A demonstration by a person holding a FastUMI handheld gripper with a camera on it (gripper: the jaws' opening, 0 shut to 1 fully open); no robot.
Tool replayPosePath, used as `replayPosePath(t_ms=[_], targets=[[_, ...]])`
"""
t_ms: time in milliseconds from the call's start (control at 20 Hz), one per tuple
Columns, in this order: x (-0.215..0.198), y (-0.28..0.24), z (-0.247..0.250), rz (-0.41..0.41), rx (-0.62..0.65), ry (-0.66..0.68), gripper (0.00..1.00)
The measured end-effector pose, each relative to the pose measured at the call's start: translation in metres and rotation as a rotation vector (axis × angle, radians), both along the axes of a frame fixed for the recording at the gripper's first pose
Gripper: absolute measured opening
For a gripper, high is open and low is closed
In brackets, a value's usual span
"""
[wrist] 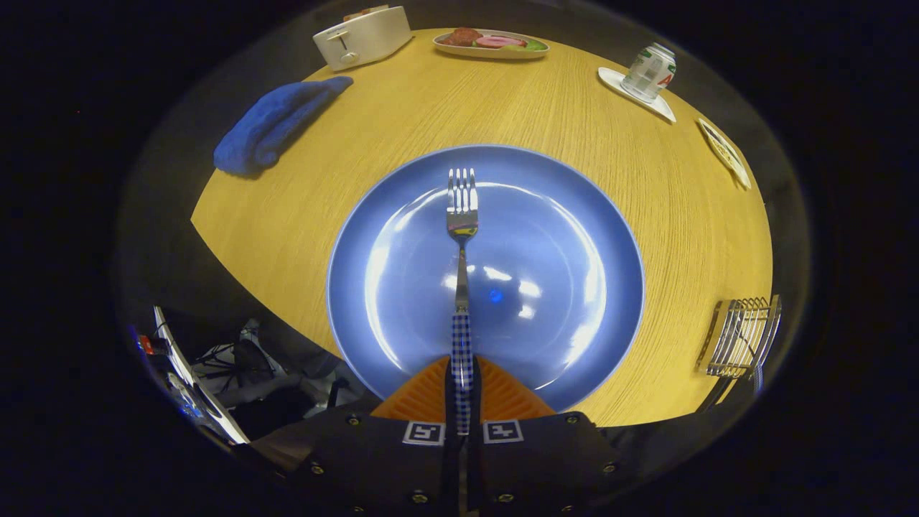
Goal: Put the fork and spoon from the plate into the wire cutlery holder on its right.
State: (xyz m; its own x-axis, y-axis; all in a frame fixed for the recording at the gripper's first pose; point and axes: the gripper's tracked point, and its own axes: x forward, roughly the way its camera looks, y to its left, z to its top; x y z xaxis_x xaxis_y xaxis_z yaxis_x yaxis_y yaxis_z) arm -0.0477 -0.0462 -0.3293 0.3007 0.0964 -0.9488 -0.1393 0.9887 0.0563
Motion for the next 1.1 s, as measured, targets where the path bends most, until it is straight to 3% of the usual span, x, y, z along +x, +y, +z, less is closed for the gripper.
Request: replayPosePath(t_ms=[200,350,650,1100], targets=[[-0.002,-0.011,0.014,0.071,-0.039,0.004,0.05],[-0.010,-0.026,0.031,0.078,-0.046,0.018,0.05],[-0.030,-0.069,0.061,0.038,-0.099,0.035,0.05],[-0.074,-0.147,0.096,-0.096,-0.125,0.045,0.05]])
